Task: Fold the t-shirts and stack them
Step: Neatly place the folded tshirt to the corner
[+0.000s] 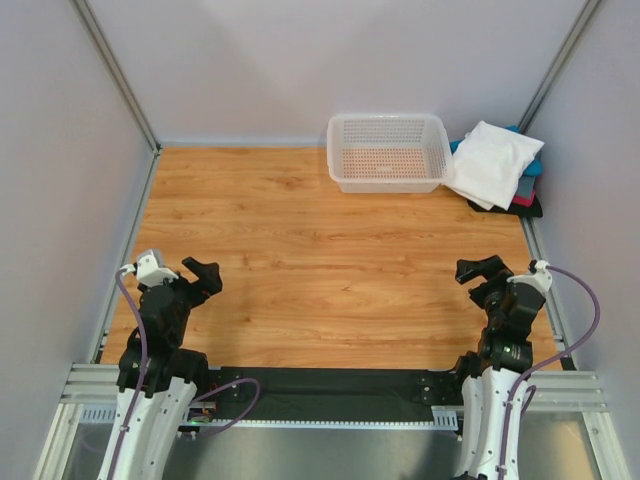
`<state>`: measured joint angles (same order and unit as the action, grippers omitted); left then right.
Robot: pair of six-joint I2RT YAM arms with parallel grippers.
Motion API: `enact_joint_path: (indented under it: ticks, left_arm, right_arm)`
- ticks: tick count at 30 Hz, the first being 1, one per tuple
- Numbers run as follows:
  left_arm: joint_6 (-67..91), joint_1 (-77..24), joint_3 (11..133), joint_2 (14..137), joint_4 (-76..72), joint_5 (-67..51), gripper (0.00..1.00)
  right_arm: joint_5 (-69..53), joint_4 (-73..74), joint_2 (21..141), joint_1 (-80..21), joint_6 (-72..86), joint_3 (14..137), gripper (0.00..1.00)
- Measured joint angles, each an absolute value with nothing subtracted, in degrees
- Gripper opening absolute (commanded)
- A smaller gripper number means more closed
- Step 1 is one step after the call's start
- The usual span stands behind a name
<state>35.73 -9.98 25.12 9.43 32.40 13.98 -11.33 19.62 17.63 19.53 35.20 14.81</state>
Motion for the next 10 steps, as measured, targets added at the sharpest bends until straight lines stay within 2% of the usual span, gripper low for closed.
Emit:
enact_joint_path:
  ticks: [10]
  left_arm:
    - [35.7, -10.0, 25.1, 9.5, 32.4, 13.8, 1.00]
  right_arm:
    - [-11.2, 19.5, 19.2, 19.5, 35.1, 14.8, 1.00]
